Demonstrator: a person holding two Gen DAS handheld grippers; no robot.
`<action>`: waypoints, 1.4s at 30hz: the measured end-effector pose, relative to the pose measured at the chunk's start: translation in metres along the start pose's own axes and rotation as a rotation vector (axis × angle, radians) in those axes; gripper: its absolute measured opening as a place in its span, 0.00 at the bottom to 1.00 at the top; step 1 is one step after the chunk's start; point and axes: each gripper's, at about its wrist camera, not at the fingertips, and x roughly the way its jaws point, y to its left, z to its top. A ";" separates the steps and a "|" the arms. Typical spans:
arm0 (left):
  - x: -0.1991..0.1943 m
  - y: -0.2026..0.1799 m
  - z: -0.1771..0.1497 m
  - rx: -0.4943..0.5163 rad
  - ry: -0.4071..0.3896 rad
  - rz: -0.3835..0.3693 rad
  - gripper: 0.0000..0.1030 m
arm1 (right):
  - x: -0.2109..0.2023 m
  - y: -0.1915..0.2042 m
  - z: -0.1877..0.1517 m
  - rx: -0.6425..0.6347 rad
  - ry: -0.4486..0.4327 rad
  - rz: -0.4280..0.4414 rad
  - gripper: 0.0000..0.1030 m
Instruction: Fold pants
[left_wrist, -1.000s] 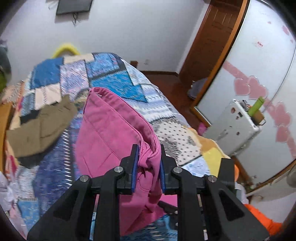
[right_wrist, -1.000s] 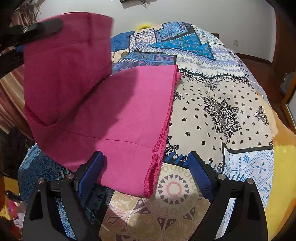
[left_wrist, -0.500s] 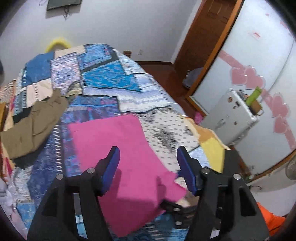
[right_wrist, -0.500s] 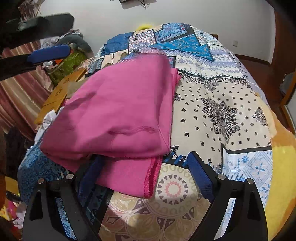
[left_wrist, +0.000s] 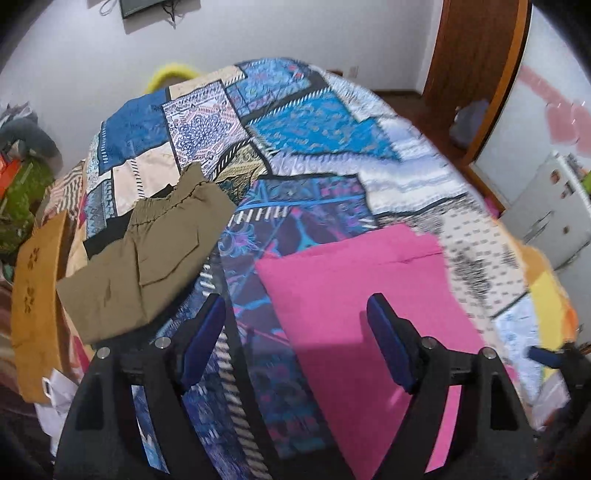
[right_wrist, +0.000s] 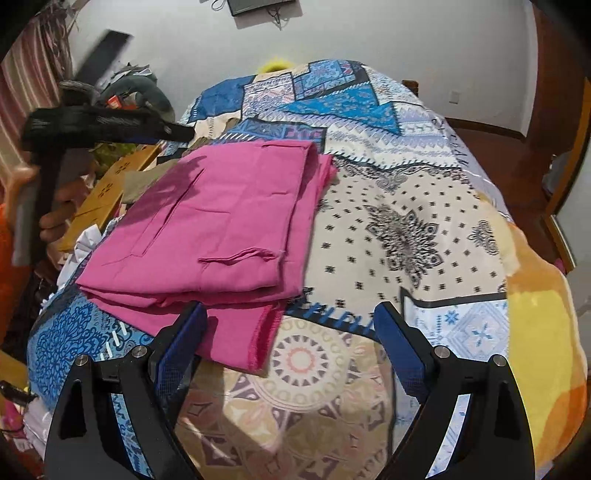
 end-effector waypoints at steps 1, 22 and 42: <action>0.011 0.000 0.003 0.012 0.014 0.016 0.77 | -0.001 -0.002 0.000 0.006 -0.002 -0.003 0.88; -0.003 0.050 -0.081 0.056 0.036 0.151 0.93 | -0.021 0.012 0.017 -0.019 -0.087 -0.001 0.88; -0.036 0.088 -0.155 -0.083 0.036 0.118 0.93 | 0.021 0.023 0.015 -0.023 0.002 0.066 0.75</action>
